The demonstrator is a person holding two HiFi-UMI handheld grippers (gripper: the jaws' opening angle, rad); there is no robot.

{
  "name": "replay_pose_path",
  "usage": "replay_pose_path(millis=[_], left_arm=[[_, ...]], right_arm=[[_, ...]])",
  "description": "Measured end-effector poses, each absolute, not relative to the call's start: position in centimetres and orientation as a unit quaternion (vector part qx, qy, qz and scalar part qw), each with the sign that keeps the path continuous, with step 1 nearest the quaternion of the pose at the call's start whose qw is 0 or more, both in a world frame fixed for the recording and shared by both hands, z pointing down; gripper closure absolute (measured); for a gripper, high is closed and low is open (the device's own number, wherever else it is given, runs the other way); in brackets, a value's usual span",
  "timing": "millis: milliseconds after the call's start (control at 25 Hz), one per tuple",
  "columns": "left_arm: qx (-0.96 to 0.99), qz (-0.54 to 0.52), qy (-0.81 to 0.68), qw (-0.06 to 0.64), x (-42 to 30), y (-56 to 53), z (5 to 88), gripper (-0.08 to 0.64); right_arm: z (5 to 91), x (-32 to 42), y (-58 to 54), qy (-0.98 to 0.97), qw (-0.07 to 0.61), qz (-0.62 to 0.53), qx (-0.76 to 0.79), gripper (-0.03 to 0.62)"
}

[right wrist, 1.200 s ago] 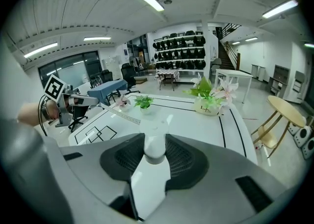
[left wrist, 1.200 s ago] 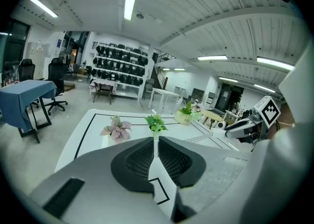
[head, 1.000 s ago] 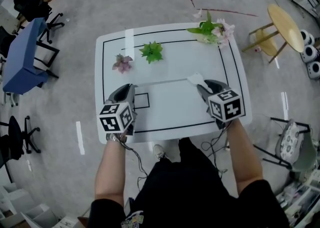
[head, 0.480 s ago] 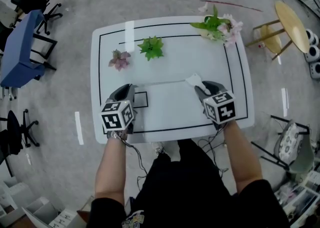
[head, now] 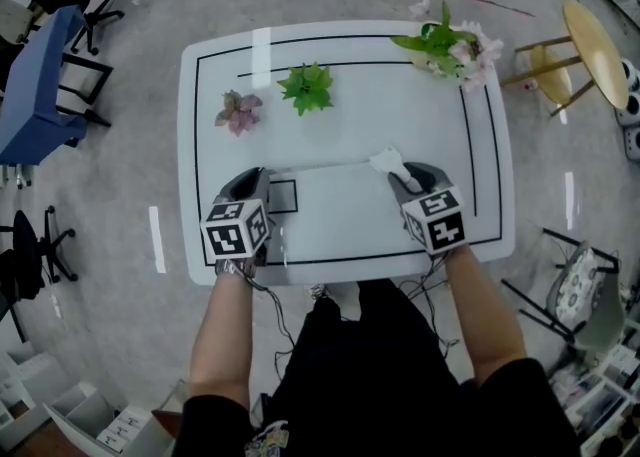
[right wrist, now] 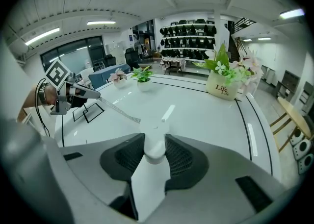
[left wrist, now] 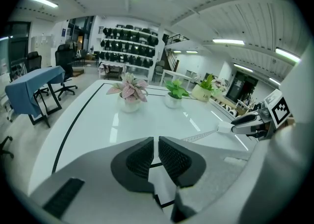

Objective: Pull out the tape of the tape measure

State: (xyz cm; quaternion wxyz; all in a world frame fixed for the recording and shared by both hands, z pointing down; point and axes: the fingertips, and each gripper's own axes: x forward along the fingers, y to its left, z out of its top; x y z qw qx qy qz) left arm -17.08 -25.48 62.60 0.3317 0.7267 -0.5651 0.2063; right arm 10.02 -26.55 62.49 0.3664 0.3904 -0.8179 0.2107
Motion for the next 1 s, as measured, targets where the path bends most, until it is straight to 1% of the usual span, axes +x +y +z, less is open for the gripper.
replay_pose_path(millis=[240,600,1000], left_arm=[[0.721,0.219,-0.568,0.330,-17.4,-25.4,63.9,0.528],[0.719,0.235,-0.571,0.318,-17.6,-25.5,64.7,0.526],[0.720,0.238,-0.580,0.297,-17.6,-25.5,64.8,0.526]], right_arm=[[63.4,9.6,-26.6,-0.821,0.378,0.184,0.387,0.460],[65.0,9.4,-26.0,-0.813,0.398,0.186,0.383,0.460],[65.4,9.4,-25.9,-0.811,0.397,0.184,0.389,0.459]])
